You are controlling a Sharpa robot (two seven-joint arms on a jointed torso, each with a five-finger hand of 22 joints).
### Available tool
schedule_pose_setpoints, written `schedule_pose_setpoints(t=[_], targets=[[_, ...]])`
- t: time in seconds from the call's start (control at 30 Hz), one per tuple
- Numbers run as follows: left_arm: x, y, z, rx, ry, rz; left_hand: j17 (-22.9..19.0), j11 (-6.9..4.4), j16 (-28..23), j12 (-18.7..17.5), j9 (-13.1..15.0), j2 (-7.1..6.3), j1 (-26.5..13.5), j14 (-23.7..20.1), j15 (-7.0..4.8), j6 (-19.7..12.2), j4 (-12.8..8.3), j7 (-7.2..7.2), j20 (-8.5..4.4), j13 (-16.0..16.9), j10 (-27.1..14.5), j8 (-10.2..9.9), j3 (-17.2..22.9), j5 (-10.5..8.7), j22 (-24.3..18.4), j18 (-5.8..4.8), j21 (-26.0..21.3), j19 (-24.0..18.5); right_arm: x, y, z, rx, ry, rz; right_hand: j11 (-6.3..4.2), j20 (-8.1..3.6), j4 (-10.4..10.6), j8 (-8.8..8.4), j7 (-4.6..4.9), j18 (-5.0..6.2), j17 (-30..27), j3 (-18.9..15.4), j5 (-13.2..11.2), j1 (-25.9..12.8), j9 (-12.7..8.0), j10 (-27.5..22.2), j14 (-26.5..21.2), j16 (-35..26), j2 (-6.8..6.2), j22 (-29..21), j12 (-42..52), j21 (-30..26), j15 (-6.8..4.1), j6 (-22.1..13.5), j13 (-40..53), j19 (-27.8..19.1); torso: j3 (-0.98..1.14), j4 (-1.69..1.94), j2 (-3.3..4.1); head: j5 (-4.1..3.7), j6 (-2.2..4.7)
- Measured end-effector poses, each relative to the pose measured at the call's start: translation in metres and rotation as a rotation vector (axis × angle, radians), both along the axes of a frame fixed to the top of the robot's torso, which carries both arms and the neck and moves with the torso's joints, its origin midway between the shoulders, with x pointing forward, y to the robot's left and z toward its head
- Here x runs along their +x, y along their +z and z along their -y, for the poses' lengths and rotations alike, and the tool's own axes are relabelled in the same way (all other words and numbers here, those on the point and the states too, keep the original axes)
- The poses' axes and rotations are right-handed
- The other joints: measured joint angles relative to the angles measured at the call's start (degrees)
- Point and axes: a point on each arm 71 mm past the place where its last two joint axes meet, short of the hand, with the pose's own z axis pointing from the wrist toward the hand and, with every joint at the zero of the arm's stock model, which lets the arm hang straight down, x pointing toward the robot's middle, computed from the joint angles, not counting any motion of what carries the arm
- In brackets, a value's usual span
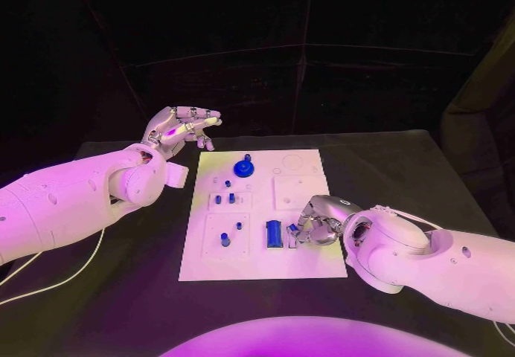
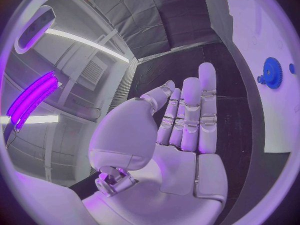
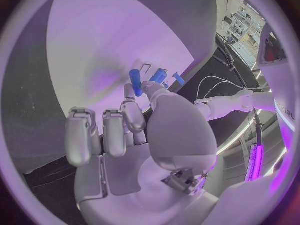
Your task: Assemble the parts on the task board
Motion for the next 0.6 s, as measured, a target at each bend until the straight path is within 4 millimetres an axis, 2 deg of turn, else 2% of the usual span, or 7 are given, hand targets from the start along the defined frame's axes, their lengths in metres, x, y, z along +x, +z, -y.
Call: schedule_pose_setpoints(t=[0.27, 0.6], targets=[[0.0000, 0.0000, 0.0001, 0.000, 0.000, 0.000, 0.0, 0.00, 0.0, 0.0, 0.0, 0.00, 0.0, 0.0, 0.00, 0.0, 0.0, 0.00, 0.00, 0.0, 0.0, 0.0, 0.0, 0.00, 0.0, 0.00, 0.0, 0.0, 0.0002, -0.0017, -0.0017, 0.003, -0.002, -0.020, -0.20, 0.00, 0.5, -0.10, -0.24, 0.00, 0.0, 0.5, 0.0, -0.7, 0.1, 0.2, 0.0, 0.0, -0.14, 0.0, 0.0, 0.0, -0.41, 0.6, 0.1, 0.0, 0.01, -0.02, -0.01, 0.12, -0.15], [0.0000, 0.0000, 0.0002, 0.000, -0.001, -0.001, 0.0, 0.00, 0.0, 0.0, 0.0, 0.00, 0.0, 0.0, 0.00, 0.0, 0.0, 0.00, 0.00, 0.0, 0.0, 0.0, 0.0, 0.00, 0.0, 0.00, 0.0, 0.0, 0.0002, -0.0038, -0.0026, -0.006, 0.000, -0.043, -0.40, -0.44, 1.6, 0.83, -0.59, -0.01, 0.0, 1.3, 0.0, -2.5, 0.9, 0.4, -0.2, 0.0, -0.19, 0.0, -0.7, 0.2, -0.62, 1.7, -0.6, 0.0, 0.02, -0.05, -0.03, -0.01, -0.22]])
